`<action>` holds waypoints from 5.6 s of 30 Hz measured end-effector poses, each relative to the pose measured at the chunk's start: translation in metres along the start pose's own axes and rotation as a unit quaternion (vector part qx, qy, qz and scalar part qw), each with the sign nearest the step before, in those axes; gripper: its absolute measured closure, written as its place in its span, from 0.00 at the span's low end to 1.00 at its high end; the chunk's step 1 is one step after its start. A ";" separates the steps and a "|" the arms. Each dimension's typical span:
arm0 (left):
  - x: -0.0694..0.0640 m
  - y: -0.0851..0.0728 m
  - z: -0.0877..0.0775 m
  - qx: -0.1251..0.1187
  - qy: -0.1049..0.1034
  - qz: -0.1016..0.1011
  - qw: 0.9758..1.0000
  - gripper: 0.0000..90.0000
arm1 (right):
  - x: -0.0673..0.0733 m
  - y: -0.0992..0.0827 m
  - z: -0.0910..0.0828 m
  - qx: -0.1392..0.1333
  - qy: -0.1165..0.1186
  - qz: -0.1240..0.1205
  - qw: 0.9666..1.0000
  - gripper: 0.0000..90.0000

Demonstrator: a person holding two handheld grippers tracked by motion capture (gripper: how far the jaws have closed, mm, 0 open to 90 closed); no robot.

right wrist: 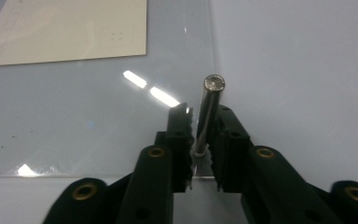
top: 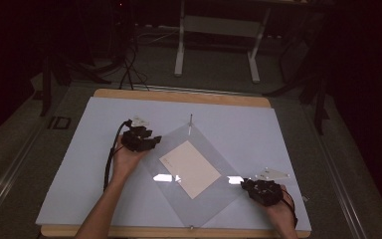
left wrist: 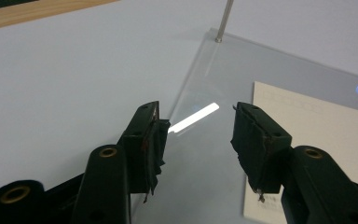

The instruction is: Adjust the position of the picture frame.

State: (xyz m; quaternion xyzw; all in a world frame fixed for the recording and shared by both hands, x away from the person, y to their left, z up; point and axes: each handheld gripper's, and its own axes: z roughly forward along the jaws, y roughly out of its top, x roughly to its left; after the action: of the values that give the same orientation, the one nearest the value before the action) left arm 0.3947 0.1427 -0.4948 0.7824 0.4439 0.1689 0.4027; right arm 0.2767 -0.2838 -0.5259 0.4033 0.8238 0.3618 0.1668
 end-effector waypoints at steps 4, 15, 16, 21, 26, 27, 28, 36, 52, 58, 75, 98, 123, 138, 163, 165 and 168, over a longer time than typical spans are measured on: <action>-0.003 0.004 0.013 -0.001 -0.005 0.009 1.000 0.58 | 0.000 0.000 0.000 -0.001 -0.005 -0.004 1.000 0.93; -0.014 0.026 0.058 0.007 -0.018 0.012 1.000 0.61 | 0.000 -0.001 0.000 -0.003 -0.004 0.000 1.000 0.94; -0.014 0.026 0.058 0.007 -0.018 0.012 1.000 0.61 | 0.000 -0.001 0.000 -0.003 -0.004 0.000 1.000 0.94; -0.012 0.035 0.072 0.004 -0.019 0.006 1.000 0.63 | 0.000 -0.002 0.000 -0.008 -0.003 0.007 1.000 0.94; -0.014 0.046 0.086 0.018 -0.012 0.021 1.000 0.63 | -0.001 -0.003 0.000 -0.011 0.000 0.019 1.000 0.94; -0.014 0.049 0.088 0.020 -0.014 0.020 1.000 0.63 | -0.001 -0.003 0.000 -0.011 -0.001 0.020 1.000 0.94; -0.014 0.052 0.091 0.022 -0.012 0.019 0.999 0.63 | 0.000 -0.003 0.000 -0.011 -0.002 0.021 1.000 0.94; -0.018 0.060 0.111 0.020 -0.032 -0.001 0.999 0.64 | -0.001 -0.004 0.000 -0.015 0.001 0.027 1.000 0.93; -0.034 0.083 0.151 0.038 -0.019 -0.018 0.999 0.85 | -0.001 -0.004 0.001 -0.016 0.000 0.030 0.999 0.93; -0.032 0.085 0.157 0.049 -0.016 -0.001 0.999 0.88 | -0.001 -0.005 0.001 -0.019 0.003 0.045 0.999 0.92; -0.038 0.086 0.160 0.065 0.009 0.050 0.997 0.93 | -0.002 -0.003 0.002 -0.016 0.004 0.068 0.998 0.93; -0.006 0.081 0.095 0.071 -0.021 0.100 0.992 0.94 | -0.017 0.023 -0.002 -0.030 0.039 0.101 0.994 0.88; 0.033 0.033 -0.005 0.051 -0.012 0.060 0.997 0.93 | -0.054 0.112 0.033 -0.027 0.074 0.079 0.994 0.89; 0.047 0.006 -0.006 0.054 -0.009 0.017 0.998 0.93 | -0.063 0.132 0.079 0.010 0.078 0.083 0.993 0.90; 0.061 -0.004 0.032 0.070 0.018 -0.040 0.997 0.92 | -0.076 0.138 0.121 0.041 0.053 0.105 0.992 0.89; 0.061 -0.004 0.032 0.068 0.021 -0.038 0.997 0.92 | -0.076 0.137 0.121 0.035 0.053 0.109 0.992 0.89; 0.060 -0.004 0.032 0.068 0.023 -0.037 0.997 0.92 | -0.075 0.136 0.121 0.032 0.050 0.107 0.992 0.89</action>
State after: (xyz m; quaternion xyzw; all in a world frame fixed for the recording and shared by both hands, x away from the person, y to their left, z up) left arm 0.4456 0.1786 -0.5233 0.7869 0.4922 0.1413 0.3443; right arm 0.4653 -0.2310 -0.5106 0.4758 0.7941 0.3712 0.0728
